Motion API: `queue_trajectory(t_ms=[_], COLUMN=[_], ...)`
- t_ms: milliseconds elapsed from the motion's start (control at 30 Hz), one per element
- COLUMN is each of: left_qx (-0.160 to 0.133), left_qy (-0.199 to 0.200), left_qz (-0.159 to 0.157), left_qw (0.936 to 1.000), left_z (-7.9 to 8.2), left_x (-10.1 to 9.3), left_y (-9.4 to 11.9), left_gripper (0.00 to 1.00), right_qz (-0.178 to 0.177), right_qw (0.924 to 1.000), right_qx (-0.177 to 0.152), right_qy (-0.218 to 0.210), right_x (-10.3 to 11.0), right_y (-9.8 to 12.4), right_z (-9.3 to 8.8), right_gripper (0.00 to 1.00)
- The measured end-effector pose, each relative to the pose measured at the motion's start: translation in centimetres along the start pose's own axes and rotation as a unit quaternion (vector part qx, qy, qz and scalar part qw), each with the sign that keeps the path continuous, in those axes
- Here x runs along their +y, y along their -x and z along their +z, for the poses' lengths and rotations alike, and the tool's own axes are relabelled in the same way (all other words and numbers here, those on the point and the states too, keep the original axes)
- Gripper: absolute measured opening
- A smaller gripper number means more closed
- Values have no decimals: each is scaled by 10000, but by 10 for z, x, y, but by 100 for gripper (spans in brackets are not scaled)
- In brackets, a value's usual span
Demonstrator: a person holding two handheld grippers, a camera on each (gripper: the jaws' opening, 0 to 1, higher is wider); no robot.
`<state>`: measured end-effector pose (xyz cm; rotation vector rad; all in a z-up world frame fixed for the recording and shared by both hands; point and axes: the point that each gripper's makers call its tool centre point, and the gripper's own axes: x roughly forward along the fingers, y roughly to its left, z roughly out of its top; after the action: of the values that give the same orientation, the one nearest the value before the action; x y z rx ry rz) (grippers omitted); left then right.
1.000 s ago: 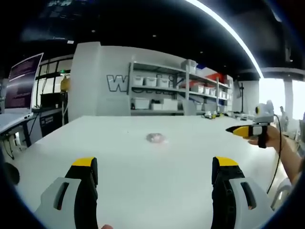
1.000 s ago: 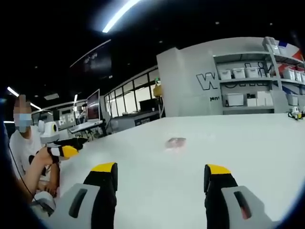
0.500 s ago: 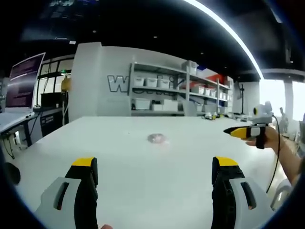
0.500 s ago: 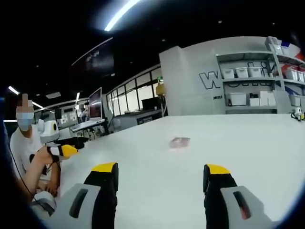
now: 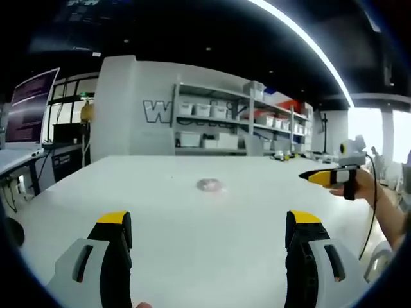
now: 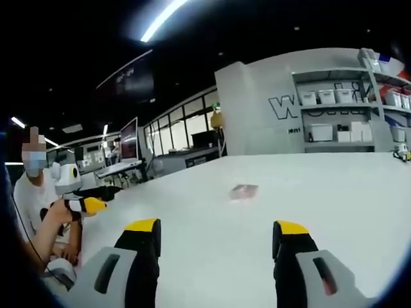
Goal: Open the resealable bag by pulling the two sides of the seal apart until the entire bag opening is separated and visibly accessible.
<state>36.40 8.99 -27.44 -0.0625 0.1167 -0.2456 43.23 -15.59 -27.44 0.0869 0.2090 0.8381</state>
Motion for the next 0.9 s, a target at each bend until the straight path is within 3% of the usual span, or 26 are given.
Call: queue_trajectory(t_ms=[900], left_qx=[-71], left_qy=[-7], left_qz=[54], left_qw=[10000], left_z=[2], left_x=[2], left_y=[6], left_gripper=[100], right_qz=[68], right_qw=[10000], right_qx=[-62], right_qy=[-8], right_x=[5], right_y=[-5], right_z=[3], right_gripper=[69])
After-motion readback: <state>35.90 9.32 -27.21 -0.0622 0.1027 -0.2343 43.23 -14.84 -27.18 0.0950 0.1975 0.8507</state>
